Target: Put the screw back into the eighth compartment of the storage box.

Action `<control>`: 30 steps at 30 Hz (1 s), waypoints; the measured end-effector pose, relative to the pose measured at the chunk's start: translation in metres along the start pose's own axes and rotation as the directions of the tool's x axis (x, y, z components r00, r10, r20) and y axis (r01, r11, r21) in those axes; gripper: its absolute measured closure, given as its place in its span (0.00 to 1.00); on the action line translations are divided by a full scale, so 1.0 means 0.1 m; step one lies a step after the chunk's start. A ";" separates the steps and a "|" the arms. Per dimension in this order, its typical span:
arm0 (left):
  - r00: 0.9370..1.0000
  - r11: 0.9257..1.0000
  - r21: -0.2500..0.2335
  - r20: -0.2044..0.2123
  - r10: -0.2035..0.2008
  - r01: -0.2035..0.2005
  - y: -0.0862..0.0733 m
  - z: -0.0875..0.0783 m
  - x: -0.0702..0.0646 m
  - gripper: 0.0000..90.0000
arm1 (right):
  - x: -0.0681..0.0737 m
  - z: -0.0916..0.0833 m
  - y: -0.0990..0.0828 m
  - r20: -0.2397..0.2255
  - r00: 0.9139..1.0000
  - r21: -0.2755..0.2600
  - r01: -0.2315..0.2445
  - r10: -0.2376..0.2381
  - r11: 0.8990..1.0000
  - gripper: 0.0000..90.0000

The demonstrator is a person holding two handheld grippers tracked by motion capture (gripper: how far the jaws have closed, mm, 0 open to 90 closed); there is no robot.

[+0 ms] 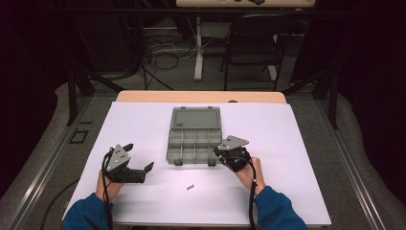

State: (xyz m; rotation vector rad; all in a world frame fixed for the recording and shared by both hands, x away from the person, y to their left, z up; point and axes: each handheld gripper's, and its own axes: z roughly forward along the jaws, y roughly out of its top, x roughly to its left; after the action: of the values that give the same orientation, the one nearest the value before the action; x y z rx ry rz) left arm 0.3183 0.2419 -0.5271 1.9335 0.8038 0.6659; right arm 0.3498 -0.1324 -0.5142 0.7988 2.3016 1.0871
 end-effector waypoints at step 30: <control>1.000 1.000 -0.005 -0.004 0.004 -0.004 0.00 -0.02 0.00 0.00 | 0.02 -0.20 0.07 -0.052 0.998 -0.058 -0.028 0.025 0.998 0.23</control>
State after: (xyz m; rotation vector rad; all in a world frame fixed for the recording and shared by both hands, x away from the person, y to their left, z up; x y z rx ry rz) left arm 0.3173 0.2430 -0.5259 1.9305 0.8007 0.6737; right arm 0.3376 -0.1379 -0.4980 0.7900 2.2962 1.1945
